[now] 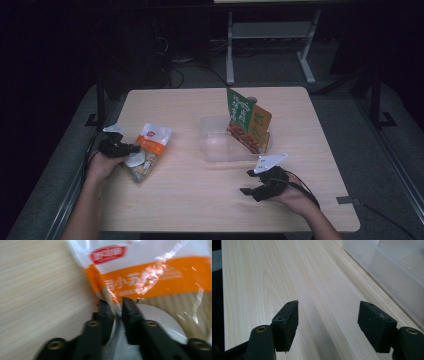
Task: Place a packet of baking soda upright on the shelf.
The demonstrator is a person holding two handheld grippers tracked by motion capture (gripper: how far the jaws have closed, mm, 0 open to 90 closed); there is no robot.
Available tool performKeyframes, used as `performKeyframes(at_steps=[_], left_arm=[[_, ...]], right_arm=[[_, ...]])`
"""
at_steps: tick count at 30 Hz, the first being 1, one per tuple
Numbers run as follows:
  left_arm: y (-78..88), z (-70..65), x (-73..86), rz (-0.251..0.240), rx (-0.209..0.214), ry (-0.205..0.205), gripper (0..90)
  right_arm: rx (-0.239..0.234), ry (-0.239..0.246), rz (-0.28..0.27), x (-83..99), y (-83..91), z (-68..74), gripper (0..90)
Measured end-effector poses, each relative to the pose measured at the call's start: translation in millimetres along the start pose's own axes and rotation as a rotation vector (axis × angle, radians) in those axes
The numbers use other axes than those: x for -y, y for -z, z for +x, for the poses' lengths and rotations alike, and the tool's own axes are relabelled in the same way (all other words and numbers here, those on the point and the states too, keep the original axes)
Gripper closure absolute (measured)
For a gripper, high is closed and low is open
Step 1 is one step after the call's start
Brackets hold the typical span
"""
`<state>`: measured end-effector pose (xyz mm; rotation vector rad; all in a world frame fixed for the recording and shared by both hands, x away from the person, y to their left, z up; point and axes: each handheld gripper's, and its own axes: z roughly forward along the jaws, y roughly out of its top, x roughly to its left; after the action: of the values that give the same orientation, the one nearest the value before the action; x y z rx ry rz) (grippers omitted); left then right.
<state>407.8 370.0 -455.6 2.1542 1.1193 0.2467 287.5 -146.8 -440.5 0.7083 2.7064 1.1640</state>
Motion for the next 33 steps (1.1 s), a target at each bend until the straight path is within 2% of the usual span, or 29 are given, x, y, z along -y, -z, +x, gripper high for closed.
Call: performKeyframes(at_steps=[6, 11, 14, 20, 26, 33], left_arm=[[2.6, -0.7, 0.4, -0.009, 0.005, 0.003, 88.9], [11.5, -4.2, 2.9, -0.097, 0.035, 0.048, 89.6], [19.6, -6.9, 2.3, -0.124, 0.046, 0.044, 89.7], [35.9, -14.9, -0.6, -0.208, 0.093, 0.070, 89.8], [49.8, -26.2, -7.5, -0.278, 0.143, 0.057, 89.9], [59.2, -43.1, -17.0, -0.314, 0.203, 0.017, 90.0]], right_arm=[[0.001, 0.003, 0.001, 0.3, 0.3, 0.1, 32.7], [0.005, 0.001, -0.001, 0.8, 2.1, -0.8, 32.7], [0.005, 0.000, -0.005, 1.1, 3.1, -1.3, 32.7], [0.003, 0.001, -0.006, 0.8, 3.2, -0.4, 32.9], [-0.001, -0.002, -0.007, 0.7, 3.1, -0.6, 33.1], [-0.001, 0.000, -0.008, 0.8, 3.4, -0.6, 33.1]])
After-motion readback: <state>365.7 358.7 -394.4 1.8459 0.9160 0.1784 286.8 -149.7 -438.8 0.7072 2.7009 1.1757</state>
